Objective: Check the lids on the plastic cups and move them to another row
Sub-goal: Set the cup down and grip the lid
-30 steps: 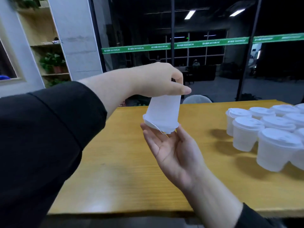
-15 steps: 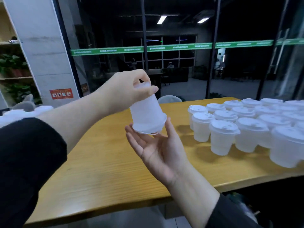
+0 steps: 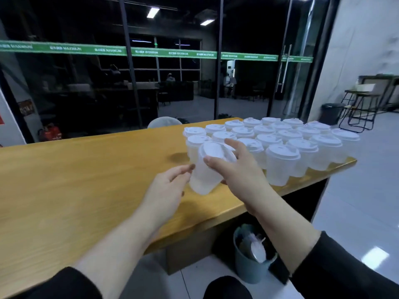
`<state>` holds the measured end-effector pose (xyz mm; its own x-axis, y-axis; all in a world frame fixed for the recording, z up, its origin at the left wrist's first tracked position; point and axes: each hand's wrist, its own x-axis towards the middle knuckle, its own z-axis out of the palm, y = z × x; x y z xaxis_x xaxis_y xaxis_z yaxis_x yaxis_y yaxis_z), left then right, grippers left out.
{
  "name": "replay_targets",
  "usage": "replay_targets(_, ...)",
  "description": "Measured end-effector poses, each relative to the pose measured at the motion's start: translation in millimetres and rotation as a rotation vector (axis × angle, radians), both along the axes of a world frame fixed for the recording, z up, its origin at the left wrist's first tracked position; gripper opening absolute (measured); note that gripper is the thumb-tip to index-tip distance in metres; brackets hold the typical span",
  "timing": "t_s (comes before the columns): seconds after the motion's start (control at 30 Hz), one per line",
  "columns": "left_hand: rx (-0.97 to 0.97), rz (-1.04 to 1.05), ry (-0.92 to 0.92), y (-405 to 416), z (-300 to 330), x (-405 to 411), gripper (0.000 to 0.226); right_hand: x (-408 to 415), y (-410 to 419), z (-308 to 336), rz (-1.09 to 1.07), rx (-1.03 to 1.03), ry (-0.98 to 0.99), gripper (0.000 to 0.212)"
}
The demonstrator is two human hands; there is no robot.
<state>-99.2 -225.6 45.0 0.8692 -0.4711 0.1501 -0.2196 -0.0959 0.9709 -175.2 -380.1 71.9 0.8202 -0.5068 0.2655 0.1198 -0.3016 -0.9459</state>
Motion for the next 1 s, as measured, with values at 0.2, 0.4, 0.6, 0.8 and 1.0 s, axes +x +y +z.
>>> replay_targets(0.2, -0.266, -0.166, 0.53, -67.9, -6.2, -30.6, 0.033, -21.8, -55.0, -14.1, -0.137, -0.213, 0.116, 0.084)
replay_targets(0.4, -0.26, -0.24, 0.542, -102.7, -8.6, -37.6, 0.033, -24.9, -82.1, -31.9, -0.228, -0.191, 0.109, 0.082)
replay_targets(0.6, -0.182, -0.115, 0.532, -118.7, -2.4, -43.2, 0.013, -29.9, -85.8, -64.5, -0.346, -0.048, -0.014, 0.051)
replay_targets(0.8, -0.322, -0.098, 0.613, -128.5, -2.6, -45.9, 0.026, -28.3, -92.3, -69.3, -0.297, 0.108, -0.045, 0.036)
replay_targets(1.0, -0.298, -0.004, 0.522, -108.4, -0.8, -51.5, 0.022, -44.3, -85.7, -59.2, -0.402, 0.111, -0.213, 0.039)
